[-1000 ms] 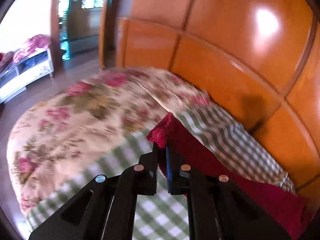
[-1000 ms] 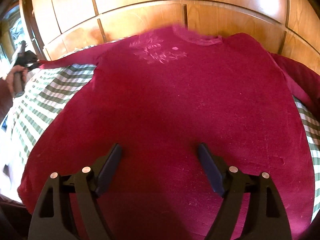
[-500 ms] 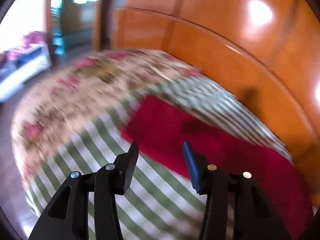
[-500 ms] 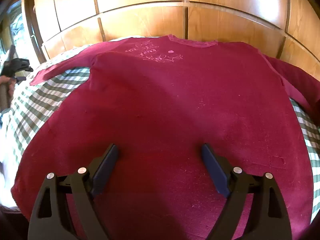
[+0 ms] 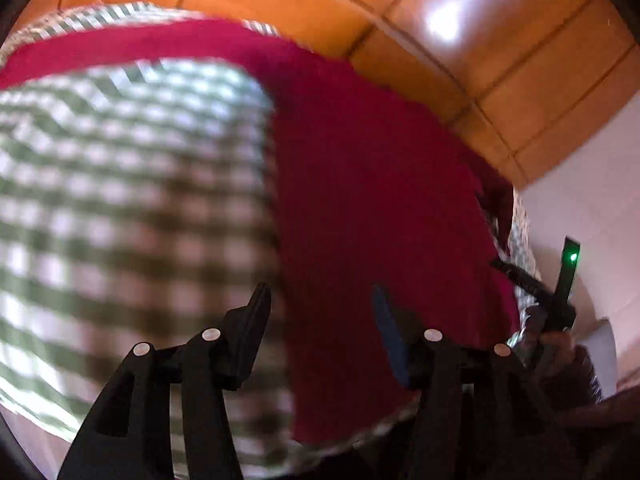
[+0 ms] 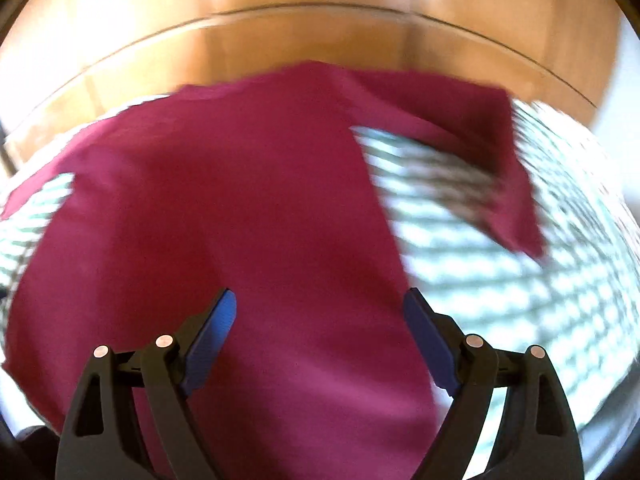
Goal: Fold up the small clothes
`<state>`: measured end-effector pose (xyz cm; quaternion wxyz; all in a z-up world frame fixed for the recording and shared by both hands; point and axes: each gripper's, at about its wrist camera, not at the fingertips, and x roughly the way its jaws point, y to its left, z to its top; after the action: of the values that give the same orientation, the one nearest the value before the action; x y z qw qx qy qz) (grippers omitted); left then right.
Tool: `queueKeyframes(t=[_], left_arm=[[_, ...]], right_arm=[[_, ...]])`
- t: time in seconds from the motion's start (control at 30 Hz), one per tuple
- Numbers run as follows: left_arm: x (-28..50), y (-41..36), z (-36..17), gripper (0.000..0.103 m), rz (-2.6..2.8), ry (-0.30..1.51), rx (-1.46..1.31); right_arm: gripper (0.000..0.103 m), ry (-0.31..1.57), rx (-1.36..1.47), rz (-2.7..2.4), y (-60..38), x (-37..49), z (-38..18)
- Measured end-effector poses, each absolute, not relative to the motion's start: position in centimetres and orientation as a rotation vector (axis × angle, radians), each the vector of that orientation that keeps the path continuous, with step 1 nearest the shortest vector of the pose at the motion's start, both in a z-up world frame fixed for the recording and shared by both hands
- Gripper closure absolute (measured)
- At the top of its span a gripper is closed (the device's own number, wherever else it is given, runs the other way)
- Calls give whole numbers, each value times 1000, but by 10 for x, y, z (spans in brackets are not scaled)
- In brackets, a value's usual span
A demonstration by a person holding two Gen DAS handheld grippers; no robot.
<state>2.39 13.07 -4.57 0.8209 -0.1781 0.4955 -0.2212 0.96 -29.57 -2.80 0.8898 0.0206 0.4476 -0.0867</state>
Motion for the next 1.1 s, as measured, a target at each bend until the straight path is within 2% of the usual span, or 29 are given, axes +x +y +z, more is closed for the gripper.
queueKeyframes(t=[0.07, 0.1, 0.13, 0.17, 0.2, 0.23, 0.27, 0.3, 0.43, 0.53, 0.7, 0.73, 0.77, 0.8, 0.83, 0.87, 0.93, 1.1], left_arm=[[17, 122, -52, 57, -467, 1061, -350], [14, 119, -53, 63, -460, 1051, -341], [11, 115, -53, 86, -466, 1056, -333], [10, 114, -54, 93, -477, 1068, -337], [9, 114, -53, 93, -473, 1061, -339], [7, 114, -50, 95, -475, 1052, -334], [2, 110, -46, 95, -478, 1040, -324], [0, 110, -43, 95, -482, 1029, -319], [-14, 127, -30, 95, -485, 1012, -347], [-19, 138, -45, 95, -438, 1059, -347], [-13, 137, -38, 73, -378, 1049, -304], [-11, 139, -28, 64, -361, 1008, -287], [-9, 143, -18, 55, -346, 969, -281], [-6, 145, -10, 53, -336, 936, -281], [0, 147, -2, 50, -330, 902, -283], [6, 145, 4, 46, -325, 879, -282], [19, 135, 10, 41, -321, 850, -272], [54, 86, 3, 40, -343, 860, -233]], right_arm=[[20, 976, 92, -203, -318, -9, -34], [28, 993, 117, -192, -323, -15, -36], [35, 1016, 162, -159, -327, -25, -40], [45, 1023, 185, -133, -328, -32, -41], [60, 1020, 192, -117, -327, -39, -42], [68, 1018, 204, -87, -323, -45, -41], [84, 1019, 208, -71, -320, -47, -41], [95, 1020, 202, -55, -316, -48, -39], [95, 998, 148, -10, -304, -58, -20], [95, 993, 146, 33, -306, -73, -10], [95, 1060, 122, 35, -309, -79, -28], [95, 1053, 142, 36, -311, -78, -26], [92, 1045, 149, 33, -314, -74, -22], [75, 1023, 148, 13, -318, -73, -17], [68, 998, 145, -22, -324, -71, -11], [54, 969, 145, -58, -331, -69, -6], [52, 904, 139, -143, -348, -62, 2], [52, 831, 54, -312, -377, -26, -1]])
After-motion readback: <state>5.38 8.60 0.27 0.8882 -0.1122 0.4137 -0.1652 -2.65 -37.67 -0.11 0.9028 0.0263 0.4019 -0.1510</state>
